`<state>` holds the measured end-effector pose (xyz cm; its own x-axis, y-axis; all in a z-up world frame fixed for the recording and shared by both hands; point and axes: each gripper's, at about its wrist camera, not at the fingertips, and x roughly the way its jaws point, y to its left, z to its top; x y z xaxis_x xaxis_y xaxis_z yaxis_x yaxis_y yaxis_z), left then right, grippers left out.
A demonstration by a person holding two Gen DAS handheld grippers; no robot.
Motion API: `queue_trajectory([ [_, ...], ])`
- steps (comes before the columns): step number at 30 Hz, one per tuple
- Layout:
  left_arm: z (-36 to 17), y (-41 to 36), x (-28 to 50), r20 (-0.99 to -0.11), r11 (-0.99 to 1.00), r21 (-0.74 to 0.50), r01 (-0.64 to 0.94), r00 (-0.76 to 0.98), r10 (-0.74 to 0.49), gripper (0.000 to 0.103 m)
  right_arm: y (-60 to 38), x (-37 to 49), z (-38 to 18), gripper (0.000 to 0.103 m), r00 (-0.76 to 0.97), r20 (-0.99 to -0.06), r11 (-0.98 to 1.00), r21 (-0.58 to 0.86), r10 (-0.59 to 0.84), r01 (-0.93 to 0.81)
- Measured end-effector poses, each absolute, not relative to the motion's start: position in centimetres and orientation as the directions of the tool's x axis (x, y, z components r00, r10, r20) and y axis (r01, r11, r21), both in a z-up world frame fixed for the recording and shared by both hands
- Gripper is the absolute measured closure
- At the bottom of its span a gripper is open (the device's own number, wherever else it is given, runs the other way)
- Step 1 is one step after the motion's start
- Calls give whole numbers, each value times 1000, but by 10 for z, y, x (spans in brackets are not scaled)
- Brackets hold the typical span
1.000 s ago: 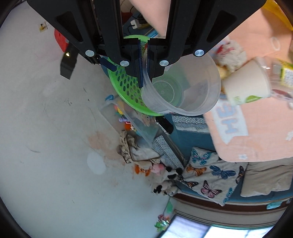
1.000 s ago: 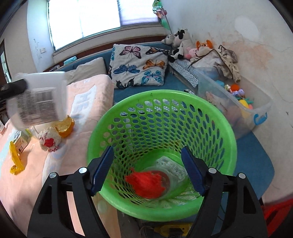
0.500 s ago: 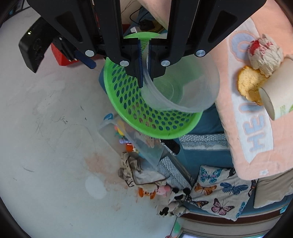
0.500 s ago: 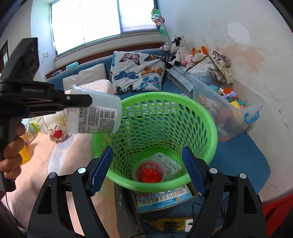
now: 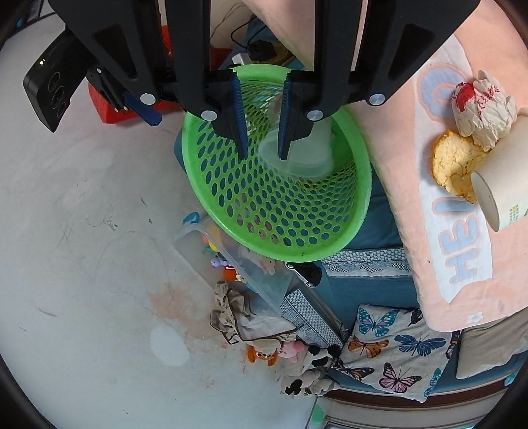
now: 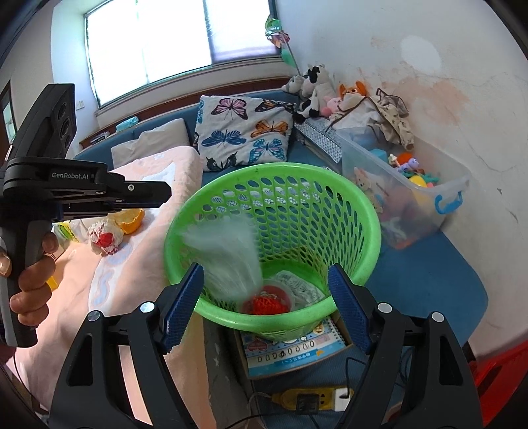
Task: Collect trash
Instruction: 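Release the clear cup into the green basket with the left gripper, then move both grippers toward the yellow snack wrapper and milk carton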
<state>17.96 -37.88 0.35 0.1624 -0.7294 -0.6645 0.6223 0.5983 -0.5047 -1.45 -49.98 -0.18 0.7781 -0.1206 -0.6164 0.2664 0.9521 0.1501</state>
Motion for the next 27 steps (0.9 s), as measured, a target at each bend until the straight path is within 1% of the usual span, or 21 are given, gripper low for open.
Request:
queue_trajectory([
  [5,11,-363,173,-656,601,-503,621,178,-733,85,-494,-19,4,25,788,-605,955,156,-111,254],
  [10,24,-336,162,-665,644,-452,618,248,-705,83,-480,-21,12,23,804,-589,961,167,-81,219],
  [11,27,-329,160,-667,657,-438,614,268,-695,75,-476,-21,14,24,807,-587,964,168,-72,208],
  [12,29,-322,158,-670,673,-422,608,291,-683,64,-473,-20,15,23,808,-585,965,169,-64,199],
  [14,33,-310,154,-672,699,-389,599,334,-661,56,-465,-20,17,23,813,-581,969,173,-46,178],
  [16,38,-296,150,-674,721,-353,596,372,-638,55,-458,-19,18,23,816,-577,971,178,-28,159],
  [18,40,-281,147,-678,750,-325,577,410,-610,51,-449,-16,19,23,818,-575,973,187,-1,132],
  [22,40,-244,148,-684,800,-299,521,468,-560,50,-432,-7,22,23,818,-573,977,194,44,84],
  [23,40,-234,148,-685,813,-297,501,481,-547,47,-427,-4,22,22,816,-575,978,199,61,67],
  [27,40,-194,153,-691,851,-288,439,520,-502,47,-406,10,26,22,811,-573,978,207,122,-1],
])
